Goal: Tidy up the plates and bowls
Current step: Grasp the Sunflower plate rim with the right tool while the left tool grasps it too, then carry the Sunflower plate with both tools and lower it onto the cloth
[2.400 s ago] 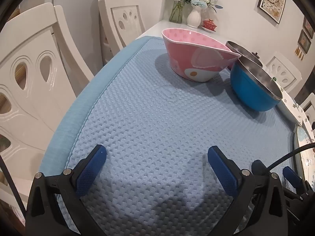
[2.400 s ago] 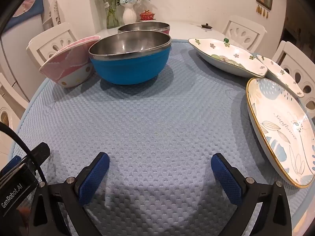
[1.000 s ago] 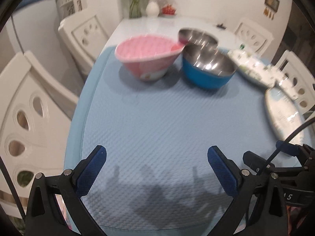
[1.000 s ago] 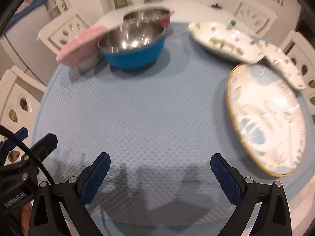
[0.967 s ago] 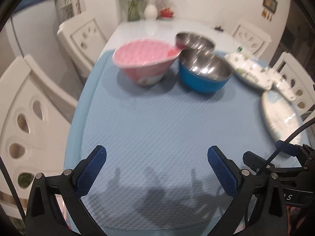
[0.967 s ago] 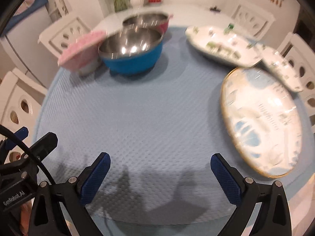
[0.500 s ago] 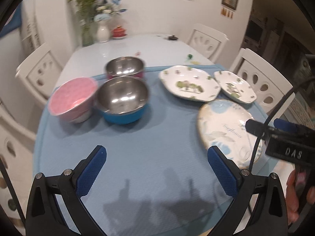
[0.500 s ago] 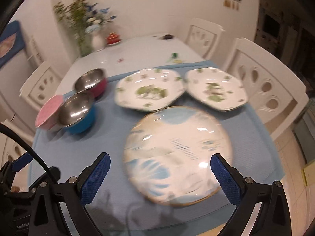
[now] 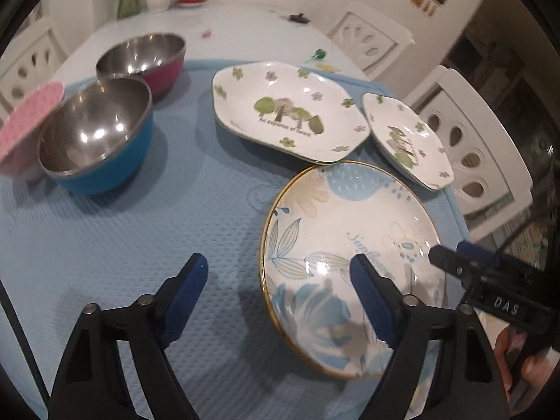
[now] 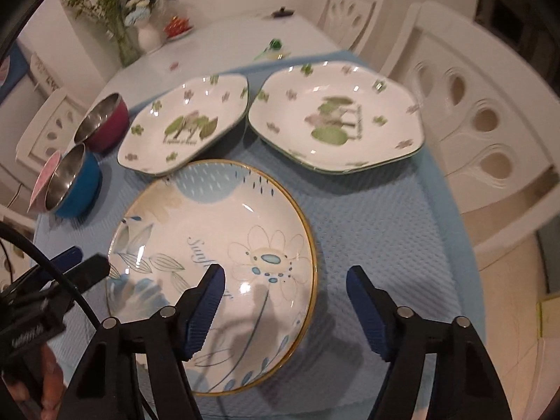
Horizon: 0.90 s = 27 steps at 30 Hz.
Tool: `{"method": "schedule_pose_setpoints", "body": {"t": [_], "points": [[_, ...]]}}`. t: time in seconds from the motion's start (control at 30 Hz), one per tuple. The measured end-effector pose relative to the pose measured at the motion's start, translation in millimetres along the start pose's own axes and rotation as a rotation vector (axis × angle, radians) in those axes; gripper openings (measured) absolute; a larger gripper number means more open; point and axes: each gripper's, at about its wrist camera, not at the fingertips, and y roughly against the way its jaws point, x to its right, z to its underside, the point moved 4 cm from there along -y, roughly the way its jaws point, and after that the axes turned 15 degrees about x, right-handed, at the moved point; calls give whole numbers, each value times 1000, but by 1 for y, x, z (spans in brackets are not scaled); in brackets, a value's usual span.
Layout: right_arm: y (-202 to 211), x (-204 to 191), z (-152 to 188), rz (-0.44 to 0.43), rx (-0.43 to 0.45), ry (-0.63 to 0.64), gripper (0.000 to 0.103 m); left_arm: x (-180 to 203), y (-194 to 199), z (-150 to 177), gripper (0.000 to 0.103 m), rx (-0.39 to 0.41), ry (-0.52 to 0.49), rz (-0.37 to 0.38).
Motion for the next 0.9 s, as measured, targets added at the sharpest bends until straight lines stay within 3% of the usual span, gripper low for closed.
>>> {"method": "schedule_pose_setpoints", "body": {"t": [0.07,0.27,0.43,0.57,0.67,0.77,0.9], "points": [[-8,4,0,-32,-19,7,60,-1,-7,4,62,-11,33,0],[-26,6,-3,-120,-49,35,42,-1,-21,9,49,-25,88,-12],[-38,6,-1,-166,-70,51,36,-2,-31,17,48,-36,135,-19],[-43,5,2,-196,-78,59,36,9,-32,19,48,-39,121,-6],[-44,3,2,-200,-65,96,36,13,-34,19,47,-33,79,-48],[-40,-6,5,-176,-19,223,36,10,-32,20,47,-28,110,-42],[-32,-14,7,-175,28,376,36,15,-28,23,47,-16,53,-74]]}}
